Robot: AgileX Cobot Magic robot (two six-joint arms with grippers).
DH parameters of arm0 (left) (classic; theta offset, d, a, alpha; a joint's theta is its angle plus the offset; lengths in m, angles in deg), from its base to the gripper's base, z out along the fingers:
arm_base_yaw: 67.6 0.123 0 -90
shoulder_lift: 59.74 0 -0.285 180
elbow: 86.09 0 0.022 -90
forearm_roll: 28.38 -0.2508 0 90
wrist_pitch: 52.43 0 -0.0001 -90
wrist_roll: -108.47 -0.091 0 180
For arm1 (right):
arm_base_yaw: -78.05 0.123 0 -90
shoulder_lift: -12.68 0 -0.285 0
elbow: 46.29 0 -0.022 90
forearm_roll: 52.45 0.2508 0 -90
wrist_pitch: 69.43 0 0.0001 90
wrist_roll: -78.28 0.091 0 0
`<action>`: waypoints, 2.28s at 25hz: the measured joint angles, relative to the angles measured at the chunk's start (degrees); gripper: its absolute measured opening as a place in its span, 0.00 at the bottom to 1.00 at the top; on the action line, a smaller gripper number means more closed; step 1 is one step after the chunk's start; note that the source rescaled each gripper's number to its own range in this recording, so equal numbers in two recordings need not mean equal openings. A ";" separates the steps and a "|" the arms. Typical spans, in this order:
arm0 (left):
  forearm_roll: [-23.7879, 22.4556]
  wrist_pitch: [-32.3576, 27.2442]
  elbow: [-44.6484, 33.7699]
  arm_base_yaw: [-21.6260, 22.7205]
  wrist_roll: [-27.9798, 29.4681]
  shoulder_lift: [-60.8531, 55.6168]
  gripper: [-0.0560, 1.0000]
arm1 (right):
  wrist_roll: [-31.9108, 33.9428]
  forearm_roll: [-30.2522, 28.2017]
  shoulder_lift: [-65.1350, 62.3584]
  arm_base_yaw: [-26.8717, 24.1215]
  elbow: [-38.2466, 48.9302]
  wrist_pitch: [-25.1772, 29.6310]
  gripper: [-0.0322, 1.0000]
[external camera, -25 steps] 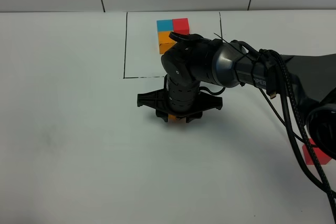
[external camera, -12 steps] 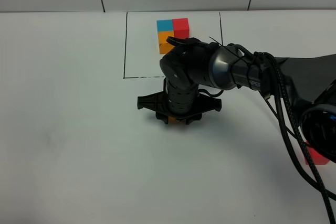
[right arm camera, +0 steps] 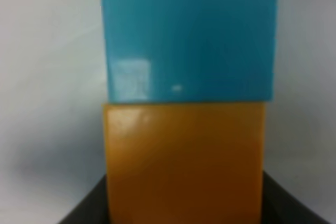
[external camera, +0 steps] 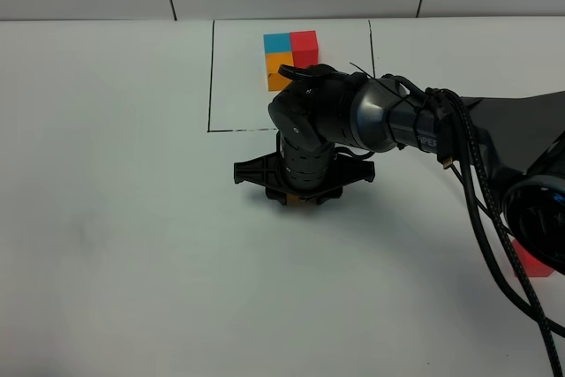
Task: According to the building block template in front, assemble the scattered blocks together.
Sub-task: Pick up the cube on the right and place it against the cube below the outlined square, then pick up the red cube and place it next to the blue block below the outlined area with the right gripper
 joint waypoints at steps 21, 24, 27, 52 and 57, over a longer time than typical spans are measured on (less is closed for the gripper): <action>0.00 0.00 0.00 0.00 0.00 0.00 0.76 | 0.40 0.06 0.00 0.00 0.00 -0.04 0.04; 0.00 0.00 0.00 0.00 0.00 0.00 0.76 | 0.40 0.49 0.00 0.00 0.00 -0.04 0.04; 0.00 0.00 0.00 0.00 0.00 0.00 0.76 | 0.40 0.86 0.00 0.00 0.00 -0.06 0.04; 0.00 0.00 0.00 0.00 0.00 0.00 0.76 | -2.12 -5.98 -8.32 -0.05 0.05 17.44 1.00; 0.00 0.00 0.00 0.00 0.00 0.00 0.76 | -3.42 -6.58 -13.61 -2.57 2.88 18.45 1.00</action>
